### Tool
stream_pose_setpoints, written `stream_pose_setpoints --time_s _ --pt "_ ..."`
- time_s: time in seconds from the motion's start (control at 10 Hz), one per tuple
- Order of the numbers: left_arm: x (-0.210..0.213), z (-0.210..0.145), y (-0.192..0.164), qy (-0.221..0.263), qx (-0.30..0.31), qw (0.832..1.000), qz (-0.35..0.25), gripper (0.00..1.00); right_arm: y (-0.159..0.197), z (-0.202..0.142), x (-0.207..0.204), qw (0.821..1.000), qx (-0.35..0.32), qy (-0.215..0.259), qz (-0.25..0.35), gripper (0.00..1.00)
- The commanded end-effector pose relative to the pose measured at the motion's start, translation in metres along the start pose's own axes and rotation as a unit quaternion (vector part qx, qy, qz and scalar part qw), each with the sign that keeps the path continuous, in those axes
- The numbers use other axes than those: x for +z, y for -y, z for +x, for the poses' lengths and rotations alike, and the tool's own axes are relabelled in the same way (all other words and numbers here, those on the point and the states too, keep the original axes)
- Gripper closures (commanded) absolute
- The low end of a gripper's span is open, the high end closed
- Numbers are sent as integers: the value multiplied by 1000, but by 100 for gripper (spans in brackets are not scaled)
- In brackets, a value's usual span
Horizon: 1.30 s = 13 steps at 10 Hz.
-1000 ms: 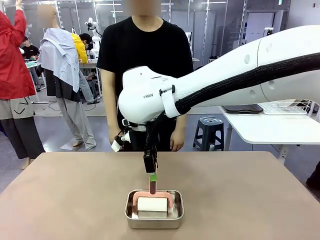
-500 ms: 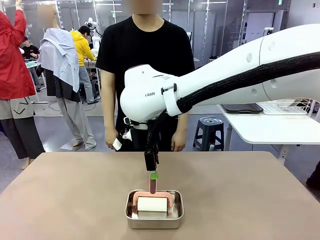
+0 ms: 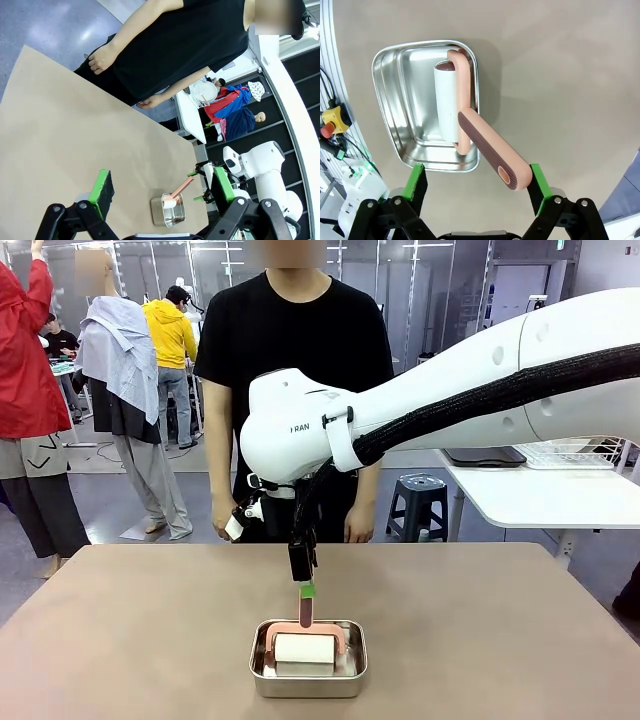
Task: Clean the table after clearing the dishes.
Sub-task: Place the Lint Roller back on top of the Airtight Container.
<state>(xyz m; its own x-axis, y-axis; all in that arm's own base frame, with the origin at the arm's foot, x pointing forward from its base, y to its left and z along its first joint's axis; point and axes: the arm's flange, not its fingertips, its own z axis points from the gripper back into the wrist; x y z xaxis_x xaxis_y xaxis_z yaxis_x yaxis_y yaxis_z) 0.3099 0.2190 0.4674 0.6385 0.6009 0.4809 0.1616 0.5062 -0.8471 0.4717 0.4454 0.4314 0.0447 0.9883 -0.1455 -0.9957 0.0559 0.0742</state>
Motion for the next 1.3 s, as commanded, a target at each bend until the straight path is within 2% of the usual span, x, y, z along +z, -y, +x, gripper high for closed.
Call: stream_pose_setpoints --time_s 0.0,0.5,0.6,0.7,0.9,1.0,1.1,1.2 --pt "4 1 2 -7 6 1000 1 0 -3 0 0 1000 1 -2 -1 0" --pt "4 1 2 -7 6 1000 1 0 0 0 0 1000 0 0 0 0" --pt "4 1 2 -7 6 1000 1 0 14 -30 19 996 -47 73 35 0" --pt "4 1 2 -7 6 1000 1 0 23 -63 37 984 -88 142 63 0" --pt "4 1 2 -7 6 1000 1 0 32 -136 54 954 -162 221 119 0" --pt "4 1 2 -7 6 1000 1 0 31 -171 55 934 -186 260 161 0" --pt "4 1 2 -7 6 1000 1 0 28 -209 52 908 -207 293 215 0" --pt "4 1 2 -7 6 1000 1 0 22 -255 47 868 -243 345 261 0"
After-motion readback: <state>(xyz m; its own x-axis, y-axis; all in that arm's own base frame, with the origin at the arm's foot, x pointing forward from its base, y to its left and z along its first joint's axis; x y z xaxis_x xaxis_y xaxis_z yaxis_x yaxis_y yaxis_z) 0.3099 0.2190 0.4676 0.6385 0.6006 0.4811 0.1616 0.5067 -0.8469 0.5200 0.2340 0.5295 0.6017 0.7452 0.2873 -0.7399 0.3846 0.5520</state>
